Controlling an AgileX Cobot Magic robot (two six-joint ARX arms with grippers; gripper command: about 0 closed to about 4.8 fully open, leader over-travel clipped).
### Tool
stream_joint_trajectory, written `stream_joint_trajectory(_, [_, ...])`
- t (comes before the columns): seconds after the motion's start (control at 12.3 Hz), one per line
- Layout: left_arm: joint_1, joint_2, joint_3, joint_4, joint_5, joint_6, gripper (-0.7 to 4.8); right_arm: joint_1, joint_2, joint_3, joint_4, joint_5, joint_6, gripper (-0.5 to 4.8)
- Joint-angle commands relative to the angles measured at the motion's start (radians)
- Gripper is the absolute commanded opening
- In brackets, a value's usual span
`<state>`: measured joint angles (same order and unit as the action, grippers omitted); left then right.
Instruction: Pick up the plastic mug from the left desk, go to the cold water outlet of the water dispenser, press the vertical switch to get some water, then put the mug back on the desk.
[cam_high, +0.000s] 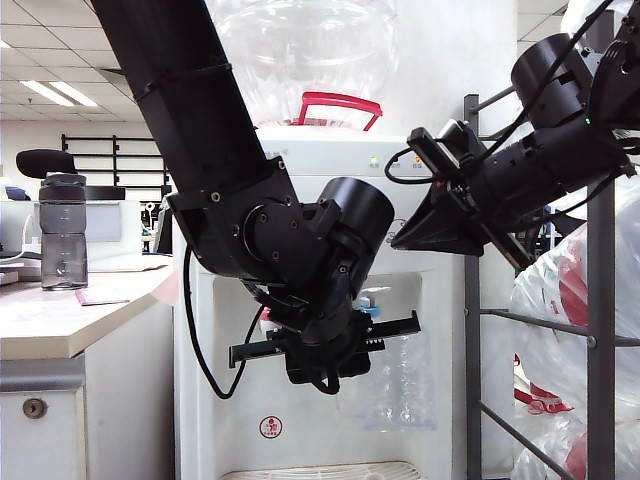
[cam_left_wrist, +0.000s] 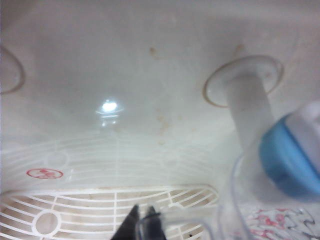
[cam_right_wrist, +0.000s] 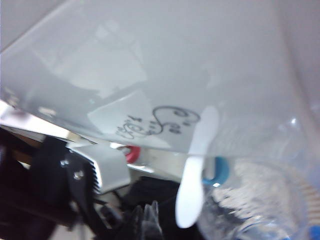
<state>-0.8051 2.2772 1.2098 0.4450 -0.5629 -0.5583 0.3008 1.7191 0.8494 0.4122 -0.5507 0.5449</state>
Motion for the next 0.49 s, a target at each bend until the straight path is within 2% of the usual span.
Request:
stream_joint_trajectory(0.08, [-0.008,-0.010,0.003,0.050,0.029,0.001,-0.07,0.002,-0.002,0.004,0.019,0.018,0.086,-0.05])
stream_joint_trajectory(0.32, [-0.008,-0.010,0.003,0.059,0.044,0.001,-0.07,0.002,0.017,0.004,0.048,0.025,0.092,-0.05])
stream_joint_trajectory(0.49, [-0.008,-0.010,0.003,0.058,0.043,0.002,-0.07,0.002,0.040,0.004,0.066,-0.019,0.093,-0.06])
